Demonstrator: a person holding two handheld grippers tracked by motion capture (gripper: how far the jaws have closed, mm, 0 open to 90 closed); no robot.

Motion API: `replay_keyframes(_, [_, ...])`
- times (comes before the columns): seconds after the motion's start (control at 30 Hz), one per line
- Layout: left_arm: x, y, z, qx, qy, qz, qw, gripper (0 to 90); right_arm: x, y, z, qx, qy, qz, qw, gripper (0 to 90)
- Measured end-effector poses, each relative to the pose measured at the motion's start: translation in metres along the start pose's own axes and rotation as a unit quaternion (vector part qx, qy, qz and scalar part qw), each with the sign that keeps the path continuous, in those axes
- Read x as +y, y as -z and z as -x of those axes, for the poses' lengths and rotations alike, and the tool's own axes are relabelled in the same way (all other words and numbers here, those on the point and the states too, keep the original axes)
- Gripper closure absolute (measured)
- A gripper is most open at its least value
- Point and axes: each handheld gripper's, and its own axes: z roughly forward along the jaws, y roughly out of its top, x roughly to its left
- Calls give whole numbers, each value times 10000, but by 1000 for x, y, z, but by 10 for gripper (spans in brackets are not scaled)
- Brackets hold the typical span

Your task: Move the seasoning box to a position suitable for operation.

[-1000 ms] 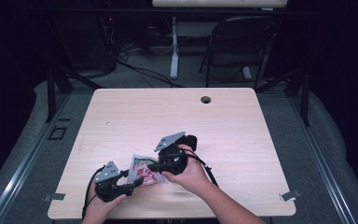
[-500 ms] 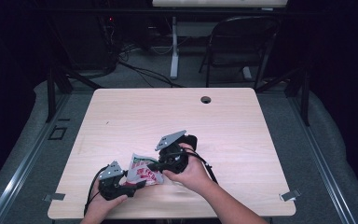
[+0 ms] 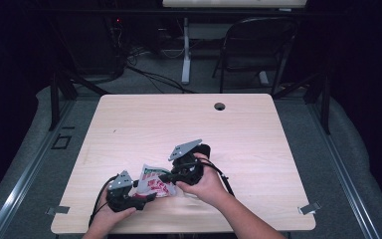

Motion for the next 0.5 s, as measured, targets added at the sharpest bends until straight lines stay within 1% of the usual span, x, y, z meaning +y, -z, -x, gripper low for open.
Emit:
replay_keyframes(0.03, [0, -2, 1, 27, -48, -63, 10000, 266, 0, 0, 0, -2, -10, 15, 10000, 900])
replay_keyframes(0.07, [0, -5, 2, 38, -42, -108, 9999, 270, 0, 0, 0, -16, -3, 8, 10000, 900])
replay_keyframes(0.13, [1, -9, 5, 86, -111, -204, 9997, 256, -1, 0, 0, 3, -32, 24, 10000, 900])
replay_keyframes(0.2, [1, -11, 4, 80, -70, -232, 9997, 252, -2, 0, 0, 13, -40, 17, 10000, 900])
replay_keyframes(0.27, [1, -12, 3, 59, -74, -234, 9997, 250, -2, 1, 0, -1, -27, 17, 10000, 900])
replay_keyframes(0.3, [1, -13, 2, 23, -29, -228, 9997, 247, -2, 1, 0, 2, -25, 17, 10000, 900])
replay_keyframes(0.37, [0, -15, 1, 35, -25, -237, 9997, 230, -3, 1, 0, -12, -40, 22, 10000, 900])
replay_keyframes(0.43, [0, -18, 0, 22, 6, -317, 9995, 219, -4, 1, 0, -30, -100, 96, 9999, 900])
replay_keyframes(0.47, [0, -18, 1, 43, 18, -340, 9994, 223, -4, 1, 0, -36, -87, 78, 9999, 900])
replay_keyframes(0.5, [0, -19, 1, 39, -18, -347, 9994, 224, -5, 1, 1, -44, -106, 75, 9999, 900])
